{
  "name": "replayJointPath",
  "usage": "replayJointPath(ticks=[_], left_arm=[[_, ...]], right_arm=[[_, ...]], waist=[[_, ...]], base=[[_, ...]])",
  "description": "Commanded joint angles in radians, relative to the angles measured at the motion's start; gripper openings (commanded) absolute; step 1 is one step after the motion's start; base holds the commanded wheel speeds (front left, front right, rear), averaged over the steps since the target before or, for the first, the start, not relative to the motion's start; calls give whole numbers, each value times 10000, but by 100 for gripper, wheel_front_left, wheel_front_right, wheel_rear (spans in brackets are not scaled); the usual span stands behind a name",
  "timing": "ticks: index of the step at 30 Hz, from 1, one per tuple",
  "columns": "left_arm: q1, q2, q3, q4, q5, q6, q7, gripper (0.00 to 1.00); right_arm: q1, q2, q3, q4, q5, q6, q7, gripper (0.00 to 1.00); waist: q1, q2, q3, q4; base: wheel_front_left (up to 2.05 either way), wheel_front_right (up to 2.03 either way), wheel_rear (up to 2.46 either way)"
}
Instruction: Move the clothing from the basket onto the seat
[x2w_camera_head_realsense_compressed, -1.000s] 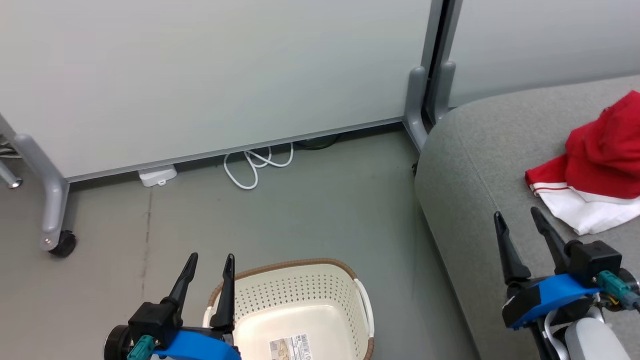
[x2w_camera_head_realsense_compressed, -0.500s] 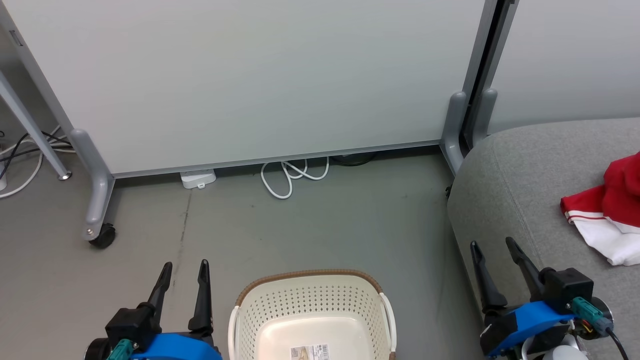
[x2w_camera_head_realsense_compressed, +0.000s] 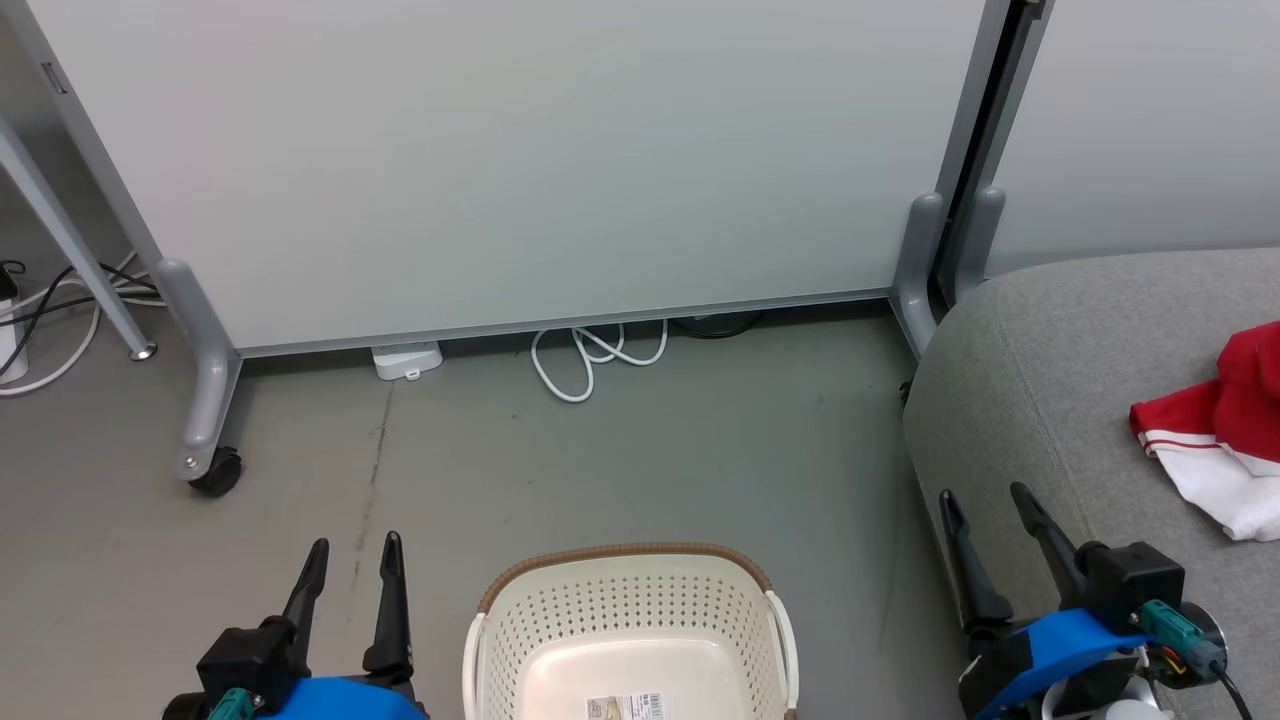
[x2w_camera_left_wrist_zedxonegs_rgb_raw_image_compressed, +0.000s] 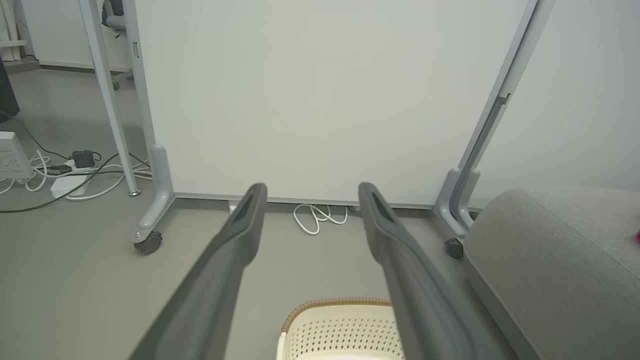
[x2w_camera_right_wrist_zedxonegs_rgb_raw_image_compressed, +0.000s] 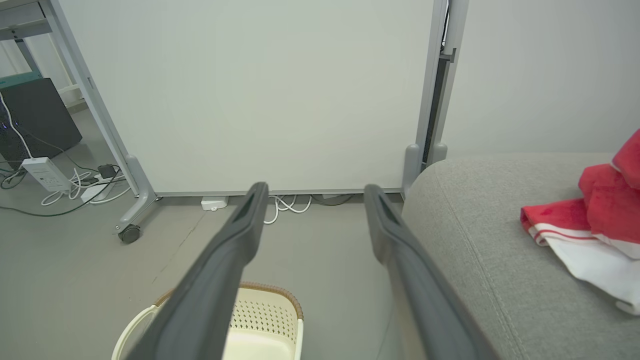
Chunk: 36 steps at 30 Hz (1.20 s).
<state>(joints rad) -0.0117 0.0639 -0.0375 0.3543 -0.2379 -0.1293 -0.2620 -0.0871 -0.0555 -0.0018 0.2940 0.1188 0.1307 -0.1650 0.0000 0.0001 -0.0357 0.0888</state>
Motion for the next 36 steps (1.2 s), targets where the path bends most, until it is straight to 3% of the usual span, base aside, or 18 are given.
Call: replayJointPath(ticks=[1,19,20,26,36], left_arm=[[60,13,-12,17,-66,-11,-43,100],[-8,73,-255,121,-185,-12,-43,100],[47,25,-245,111,-168,-2,0,0],[340,-68,-266,573,-287,-2,88,0],[141,-76,-10,340,-2108,-4,595,0]], right_arm=[[174,37,-12,-76,-25,1,44,100],[340,61,64,-209,190,1,102,100],[191,36,61,-172,168,0,110,0],[379,48,34,341,286,0,183,0],[272,48,-145,233,2274,0,558,0]], waist=[[0,-1,-1,-1],[0,-1,74,-26],[0,-1,76,-27],[0,-1,84,-33],[0,-1,108,-101]], base=[[0,0,0],[0,0,0],[0,0,0],[0,0,0],[0,0,0]])
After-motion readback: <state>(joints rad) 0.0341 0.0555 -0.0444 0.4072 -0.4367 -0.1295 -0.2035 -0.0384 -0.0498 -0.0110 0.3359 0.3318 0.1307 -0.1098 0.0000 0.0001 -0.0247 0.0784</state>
